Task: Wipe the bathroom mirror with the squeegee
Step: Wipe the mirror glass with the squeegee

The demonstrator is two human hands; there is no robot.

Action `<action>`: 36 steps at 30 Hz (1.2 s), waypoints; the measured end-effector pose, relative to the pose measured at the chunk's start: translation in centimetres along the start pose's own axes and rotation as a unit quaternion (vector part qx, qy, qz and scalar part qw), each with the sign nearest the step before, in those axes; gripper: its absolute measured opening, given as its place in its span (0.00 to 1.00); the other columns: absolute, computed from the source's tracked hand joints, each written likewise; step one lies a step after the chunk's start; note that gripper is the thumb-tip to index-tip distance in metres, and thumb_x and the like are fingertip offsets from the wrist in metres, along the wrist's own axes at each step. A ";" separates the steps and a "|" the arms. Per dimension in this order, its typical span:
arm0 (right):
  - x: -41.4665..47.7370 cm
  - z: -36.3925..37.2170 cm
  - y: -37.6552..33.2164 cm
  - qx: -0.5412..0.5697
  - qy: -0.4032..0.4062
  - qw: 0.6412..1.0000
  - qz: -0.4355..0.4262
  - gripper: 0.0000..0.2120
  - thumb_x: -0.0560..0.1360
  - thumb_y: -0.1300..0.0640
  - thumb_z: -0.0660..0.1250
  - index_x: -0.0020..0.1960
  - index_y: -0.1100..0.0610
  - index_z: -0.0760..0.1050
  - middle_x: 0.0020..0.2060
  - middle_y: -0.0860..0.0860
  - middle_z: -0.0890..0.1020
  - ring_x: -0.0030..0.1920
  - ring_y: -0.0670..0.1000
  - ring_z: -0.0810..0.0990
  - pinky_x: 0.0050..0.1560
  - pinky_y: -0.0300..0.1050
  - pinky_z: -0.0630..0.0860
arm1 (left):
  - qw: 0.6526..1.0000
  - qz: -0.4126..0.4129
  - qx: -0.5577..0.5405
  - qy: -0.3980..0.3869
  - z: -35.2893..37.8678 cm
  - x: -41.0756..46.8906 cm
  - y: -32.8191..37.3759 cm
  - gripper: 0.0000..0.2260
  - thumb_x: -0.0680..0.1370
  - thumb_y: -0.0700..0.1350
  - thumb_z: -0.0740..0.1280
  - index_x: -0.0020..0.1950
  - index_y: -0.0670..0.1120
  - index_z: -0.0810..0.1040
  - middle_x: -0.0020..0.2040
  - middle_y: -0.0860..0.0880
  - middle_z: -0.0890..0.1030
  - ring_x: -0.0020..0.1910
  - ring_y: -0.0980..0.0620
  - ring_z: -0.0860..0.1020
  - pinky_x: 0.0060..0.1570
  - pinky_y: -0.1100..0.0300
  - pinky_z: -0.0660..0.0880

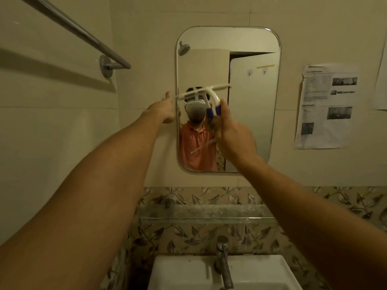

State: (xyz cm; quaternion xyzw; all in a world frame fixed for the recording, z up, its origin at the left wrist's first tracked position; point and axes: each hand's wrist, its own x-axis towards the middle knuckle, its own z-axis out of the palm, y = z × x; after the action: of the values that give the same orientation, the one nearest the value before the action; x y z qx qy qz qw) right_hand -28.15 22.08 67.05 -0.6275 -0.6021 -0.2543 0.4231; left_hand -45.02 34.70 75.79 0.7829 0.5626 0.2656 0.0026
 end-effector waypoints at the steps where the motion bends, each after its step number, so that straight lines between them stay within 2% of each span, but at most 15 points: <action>1: 1.7 -0.7 -0.5 -0.017 0.002 1.000 -0.006 0.29 0.87 0.47 0.51 0.83 0.48 0.43 0.36 0.51 0.75 0.31 0.51 0.76 0.29 0.49 0.76 | 1.000 -0.011 -0.002 -0.006 -0.2 0.3 -0.1 0.34 0.83 0.44 0.58 0.82 0.48 0.38 0.77 0.37 0.62 0.71 0.36 0.67 0.70 0.45 0.66; 3: 4.7 -1.6 -1.5 -0.064 0.010 0.998 -0.022 0.31 0.86 0.47 0.56 0.83 0.49 0.44 0.34 0.49 0.73 0.29 0.49 0.74 0.26 0.44 0.71 | 0.999 -0.033 -0.010 -0.023 -0.4 0.9 -0.4 0.36 0.83 0.43 0.58 0.81 0.47 0.35 0.81 0.39 0.53 0.77 0.36 0.59 0.75 0.43 0.58; 6: 7.4 -1.7 -2.0 -0.081 -0.001 0.996 -0.024 0.31 0.85 0.47 0.60 0.81 0.49 0.47 0.35 0.49 0.73 0.29 0.49 0.73 0.26 0.41 0.67 | 0.998 -0.052 -0.013 -0.020 -0.6 1.6 -0.7 0.36 0.82 0.42 0.58 0.80 0.47 0.34 0.81 0.40 0.50 0.78 0.37 0.57 0.75 0.41 0.57; 10: 8.0 -0.5 -1.2 -0.066 -0.038 0.997 0.004 0.35 0.84 0.52 0.62 0.82 0.47 0.45 0.42 0.53 0.77 0.31 0.48 0.74 0.25 0.40 0.64 | 0.998 -0.065 -0.020 0.002 -0.7 1.5 -1.0 0.36 0.82 0.40 0.57 0.81 0.48 0.35 0.81 0.38 0.54 0.76 0.36 0.61 0.74 0.41 0.61; 13: 7.0 0.3 -0.8 -0.070 -0.041 0.997 0.009 0.35 0.85 0.52 0.60 0.83 0.46 0.42 0.42 0.54 0.76 0.31 0.48 0.71 0.26 0.40 0.62 | 0.998 -0.056 -0.016 0.003 -0.5 1.9 -1.4 0.35 0.82 0.41 0.56 0.81 0.48 0.35 0.81 0.39 0.54 0.76 0.37 0.61 0.73 0.41 0.62; 19: 5.1 1.1 -0.7 -0.045 -0.048 0.997 0.037 0.34 0.86 0.53 0.57 0.82 0.40 0.38 0.37 0.54 0.74 0.32 0.52 0.75 0.29 0.47 0.73 | 0.999 -0.049 -0.009 0.000 -0.2 1.4 -0.6 0.35 0.83 0.43 0.57 0.81 0.48 0.36 0.81 0.39 0.52 0.77 0.37 0.59 0.74 0.43 0.60; 22: 3.0 2.4 0.4 -0.042 -0.036 0.998 0.035 0.34 0.86 0.52 0.56 0.81 0.40 0.36 0.34 0.53 0.72 0.31 0.53 0.75 0.27 0.46 0.71 | 0.999 -0.037 -0.011 -0.005 0.0 1.3 -0.1 0.36 0.83 0.46 0.59 0.81 0.47 0.36 0.80 0.36 0.54 0.76 0.36 0.62 0.73 0.42 0.62; 25: 0.2 3.9 1.8 -0.040 -0.052 0.997 0.044 0.35 0.86 0.53 0.55 0.79 0.36 0.32 0.38 0.55 0.74 0.30 0.52 0.73 0.26 0.43 0.65 | 0.999 -0.031 -0.008 -0.003 0.1 0.8 -0.1 0.38 0.83 0.46 0.61 0.81 0.48 0.36 0.79 0.36 0.58 0.74 0.35 0.65 0.72 0.43 0.65; 31: -3.6 5.2 2.4 -0.046 -0.084 0.993 0.071 0.41 0.83 0.61 0.56 0.80 0.37 0.31 0.39 0.57 0.75 0.30 0.51 0.71 0.29 0.46 0.69 | 1.000 -0.013 -0.002 0.008 0.3 -0.5 0.6 0.36 0.83 0.44 0.59 0.82 0.50 0.38 0.77 0.36 0.63 0.71 0.36 0.67 0.70 0.44 0.66; 34: -4.4 5.5 2.6 -0.047 -0.088 0.993 0.070 0.41 0.83 0.60 0.57 0.80 0.38 0.32 0.38 0.56 0.74 0.29 0.50 0.71 0.26 0.43 0.64 | 1.000 -0.005 0.020 0.005 0.8 -0.5 0.6 0.36 0.83 0.42 0.58 0.81 0.54 0.37 0.75 0.35 0.65 0.70 0.35 0.69 0.67 0.45 0.69; 36: -4.9 5.7 3.0 -0.046 -0.091 0.992 0.073 0.40 0.84 0.59 0.57 0.80 0.39 0.32 0.38 0.56 0.75 0.29 0.50 0.71 0.27 0.44 0.66 | 0.999 0.002 0.035 0.005 1.2 -0.4 0.4 0.36 0.82 0.42 0.58 0.81 0.56 0.37 0.73 0.34 0.68 0.67 0.35 0.71 0.64 0.45 0.71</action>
State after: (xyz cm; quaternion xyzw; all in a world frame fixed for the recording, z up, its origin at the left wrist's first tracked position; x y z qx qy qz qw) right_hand -27.06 24.46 59.37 -0.7092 -0.5780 -0.1920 0.3551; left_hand -44.24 34.55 74.72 0.7824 0.5700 0.2492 -0.0280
